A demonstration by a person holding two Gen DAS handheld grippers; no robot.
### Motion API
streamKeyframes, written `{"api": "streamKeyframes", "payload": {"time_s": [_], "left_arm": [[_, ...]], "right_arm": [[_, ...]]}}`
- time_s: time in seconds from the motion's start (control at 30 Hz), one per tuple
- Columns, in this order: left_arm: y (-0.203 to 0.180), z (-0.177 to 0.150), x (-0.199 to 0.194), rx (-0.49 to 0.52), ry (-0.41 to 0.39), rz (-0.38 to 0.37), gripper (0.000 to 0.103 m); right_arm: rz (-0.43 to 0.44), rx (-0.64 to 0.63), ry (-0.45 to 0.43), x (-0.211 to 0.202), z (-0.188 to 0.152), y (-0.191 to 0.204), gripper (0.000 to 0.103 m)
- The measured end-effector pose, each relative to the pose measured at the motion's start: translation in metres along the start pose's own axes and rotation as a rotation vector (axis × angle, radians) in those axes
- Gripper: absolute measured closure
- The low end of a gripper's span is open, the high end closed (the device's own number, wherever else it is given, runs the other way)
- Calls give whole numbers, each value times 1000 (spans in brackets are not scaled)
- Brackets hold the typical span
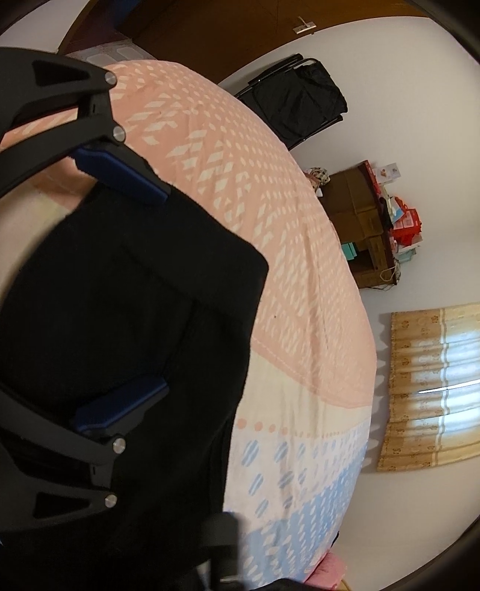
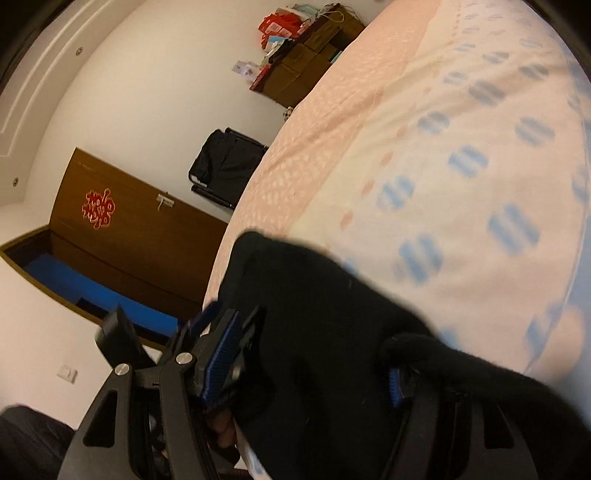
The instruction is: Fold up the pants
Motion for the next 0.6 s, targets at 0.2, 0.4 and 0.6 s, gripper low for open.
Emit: {"api": "streamKeyframes", "payload": {"time_s": [0.2,0.4,0.6], "left_arm": [[-4,1,3,6,9,1,4],[-4,2,3,6,11,0,3],[-4,1,3,5,11,-2,3]], "right_arm": [[172,205,80,-20,40,-48,41],[8,158,154,-37,41,-63,47],[-961,114,-312,-186,26,-88,45]]}}
Point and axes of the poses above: each gripper's, at about its wrist camera, not at the fingertips, and x roughly the way its jaws point, y to its left, z to its top, the point moved 4 cm from there along x, roughly the way its jaws point, and after that the axes turned 1 degree about -y, right-handed, at the moved point
